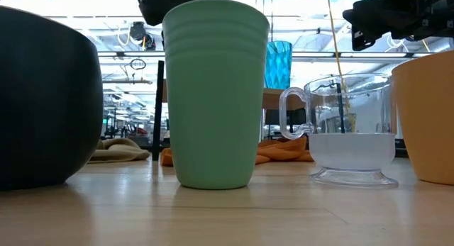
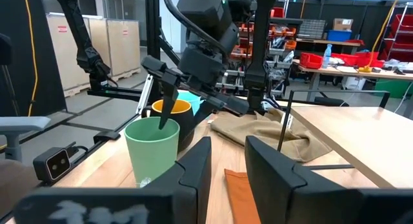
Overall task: Stack small to large cups/mugs on shelf
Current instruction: Put the green cup on the shelf
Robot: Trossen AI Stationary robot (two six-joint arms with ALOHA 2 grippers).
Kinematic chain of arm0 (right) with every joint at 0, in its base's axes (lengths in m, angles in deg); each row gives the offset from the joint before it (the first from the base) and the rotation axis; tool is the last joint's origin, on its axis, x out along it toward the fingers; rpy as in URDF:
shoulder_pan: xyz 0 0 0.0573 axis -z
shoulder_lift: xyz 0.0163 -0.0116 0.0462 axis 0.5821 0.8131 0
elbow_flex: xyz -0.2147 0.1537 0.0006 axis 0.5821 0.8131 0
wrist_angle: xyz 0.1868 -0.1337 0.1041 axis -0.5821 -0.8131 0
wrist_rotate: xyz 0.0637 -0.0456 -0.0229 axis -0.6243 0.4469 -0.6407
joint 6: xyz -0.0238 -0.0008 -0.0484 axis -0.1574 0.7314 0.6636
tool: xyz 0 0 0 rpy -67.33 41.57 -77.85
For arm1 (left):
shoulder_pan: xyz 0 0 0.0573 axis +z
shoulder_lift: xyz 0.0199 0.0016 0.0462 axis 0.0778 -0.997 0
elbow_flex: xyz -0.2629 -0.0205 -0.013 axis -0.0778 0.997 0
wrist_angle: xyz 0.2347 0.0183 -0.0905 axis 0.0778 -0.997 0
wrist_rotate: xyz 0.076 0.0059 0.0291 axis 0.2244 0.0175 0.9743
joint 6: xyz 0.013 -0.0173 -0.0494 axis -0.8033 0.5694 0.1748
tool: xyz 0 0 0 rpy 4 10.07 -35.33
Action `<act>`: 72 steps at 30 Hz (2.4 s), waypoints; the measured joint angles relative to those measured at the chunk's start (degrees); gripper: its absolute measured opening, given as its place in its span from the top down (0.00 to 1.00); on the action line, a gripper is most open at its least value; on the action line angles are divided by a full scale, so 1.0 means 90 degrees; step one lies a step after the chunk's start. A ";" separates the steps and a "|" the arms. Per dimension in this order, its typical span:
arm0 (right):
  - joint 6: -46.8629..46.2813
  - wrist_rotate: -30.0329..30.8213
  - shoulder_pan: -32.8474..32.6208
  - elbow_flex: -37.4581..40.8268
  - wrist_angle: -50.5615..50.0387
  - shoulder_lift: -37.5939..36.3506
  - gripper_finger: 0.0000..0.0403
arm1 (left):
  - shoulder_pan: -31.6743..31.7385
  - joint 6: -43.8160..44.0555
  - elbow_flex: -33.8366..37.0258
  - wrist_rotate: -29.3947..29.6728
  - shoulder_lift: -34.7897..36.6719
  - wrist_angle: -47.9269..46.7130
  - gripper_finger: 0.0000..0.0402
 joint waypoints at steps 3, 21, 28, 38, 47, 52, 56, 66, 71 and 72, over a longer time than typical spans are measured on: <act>0.0002 -0.0001 0.0001 0.0000 0.0000 -0.0001 0.79 | 0.0000 -0.0012 0.0000 0.0028 0.0000 -0.0017 0.54; 0.0001 -0.0002 0.0001 0.0000 0.0000 0.0000 0.79 | 0.0066 -0.0275 0.0073 0.0316 -0.0010 -0.0014 0.54; 0.0001 0.0000 -0.0001 0.0000 -0.0001 -0.0001 0.79 | 0.0066 -0.0283 0.0073 0.0345 -0.0026 0.0008 0.54; 0.0001 -0.0004 0.0001 -0.0005 -0.0055 -0.0018 0.79 | 0.0066 -0.0134 0.0049 -0.0317 -0.0630 0.0409 0.54; -0.0001 -0.0004 0.0001 -0.0005 -0.0042 -0.0046 0.79 | 0.0077 -0.0162 0.0041 -0.0544 -0.0549 0.0460 0.63; -0.0001 -0.0005 0.0000 -0.0005 -0.0041 -0.0049 0.79 | 0.0080 -0.0345 0.0041 -0.0794 -0.0551 0.0432 0.90; -0.0001 -0.0004 0.0000 -0.0005 -0.0014 -0.0049 0.79 | 0.0084 -0.0700 0.0042 -0.0810 -0.0551 0.0433 0.97; 0.0014 -0.0002 -0.0001 -0.0005 0.0000 -0.0049 0.79 | 0.0192 -0.0847 -0.0217 -0.1083 -0.0554 -0.0010 0.99; 0.0016 -0.0002 0.0001 -0.0005 0.0000 -0.0049 0.79 | 0.0196 -0.1479 -0.1411 -0.0672 -0.0554 -0.1733 0.99; 0.0015 -0.0002 0.0001 -0.0005 0.0000 -0.0049 0.79 | 0.0202 -0.1591 -0.1696 -0.0459 -0.0554 -0.2118 0.99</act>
